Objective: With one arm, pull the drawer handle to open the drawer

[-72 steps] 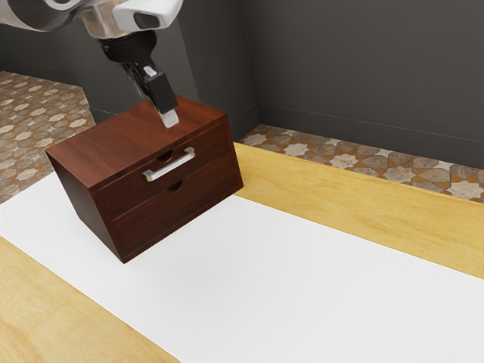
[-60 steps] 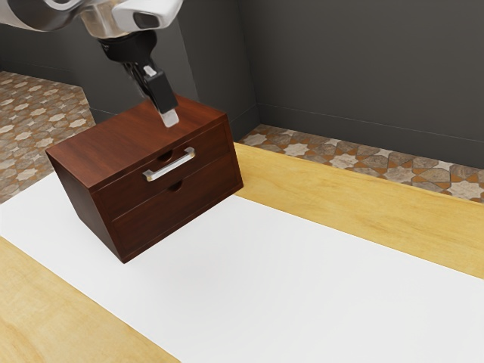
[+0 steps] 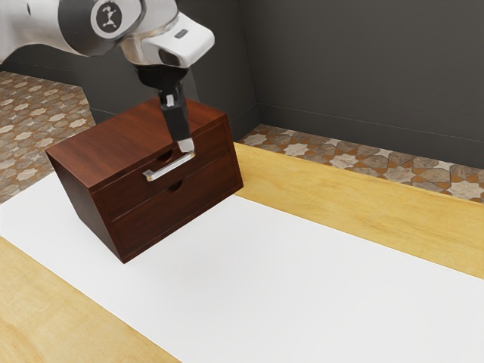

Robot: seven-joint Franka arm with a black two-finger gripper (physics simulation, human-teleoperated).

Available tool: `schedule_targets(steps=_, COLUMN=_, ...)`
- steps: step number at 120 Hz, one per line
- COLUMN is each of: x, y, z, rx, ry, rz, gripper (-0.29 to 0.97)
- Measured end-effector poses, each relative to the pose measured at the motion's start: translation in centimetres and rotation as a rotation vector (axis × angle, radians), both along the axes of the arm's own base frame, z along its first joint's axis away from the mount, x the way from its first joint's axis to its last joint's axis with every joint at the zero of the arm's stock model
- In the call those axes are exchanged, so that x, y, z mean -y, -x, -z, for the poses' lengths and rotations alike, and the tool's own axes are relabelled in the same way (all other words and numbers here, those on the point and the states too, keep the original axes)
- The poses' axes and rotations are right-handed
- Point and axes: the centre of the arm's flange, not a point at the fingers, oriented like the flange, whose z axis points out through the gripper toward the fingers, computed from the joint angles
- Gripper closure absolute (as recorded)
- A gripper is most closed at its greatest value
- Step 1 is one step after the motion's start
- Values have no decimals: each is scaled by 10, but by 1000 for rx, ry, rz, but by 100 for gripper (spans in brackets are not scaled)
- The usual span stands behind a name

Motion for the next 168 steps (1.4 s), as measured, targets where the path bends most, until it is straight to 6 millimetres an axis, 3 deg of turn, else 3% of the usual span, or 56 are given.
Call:
schedule_targets(steps=12, x=6, y=8, z=-2, rx=-11, ry=-14, rz=90, gripper=0)
schedule_targets(steps=35, x=9, y=35, z=50, rx=-40, ry=-49, rz=231, gripper=0)
schedule_targets(steps=49, x=-13, y=32, z=50, rx=8, ry=-66, rz=261, gripper=0)
schedule_targets(steps=68, x=-51, y=25, z=86, rx=24, ry=-89, rz=277, gripper=0)
schedule_targets(steps=86, x=-85, y=19, z=90, rx=88, ry=-114, rz=246, gripper=0)
schedule_targets(steps=95, x=-95, y=10, z=101, rx=98, ry=-116, rz=217, gripper=0)
schedule_targets(steps=120, x=-112, y=-8, z=124, rx=133, ry=-113, rz=135, gripper=0)
schedule_targets(steps=145, x=-92, y=-21, z=131, rx=157, ry=-84, rz=79, gripper=0)
schedule_targets(steps=168, x=-130, y=-13, z=139, rx=146, ry=-57, rz=-75, gripper=0)
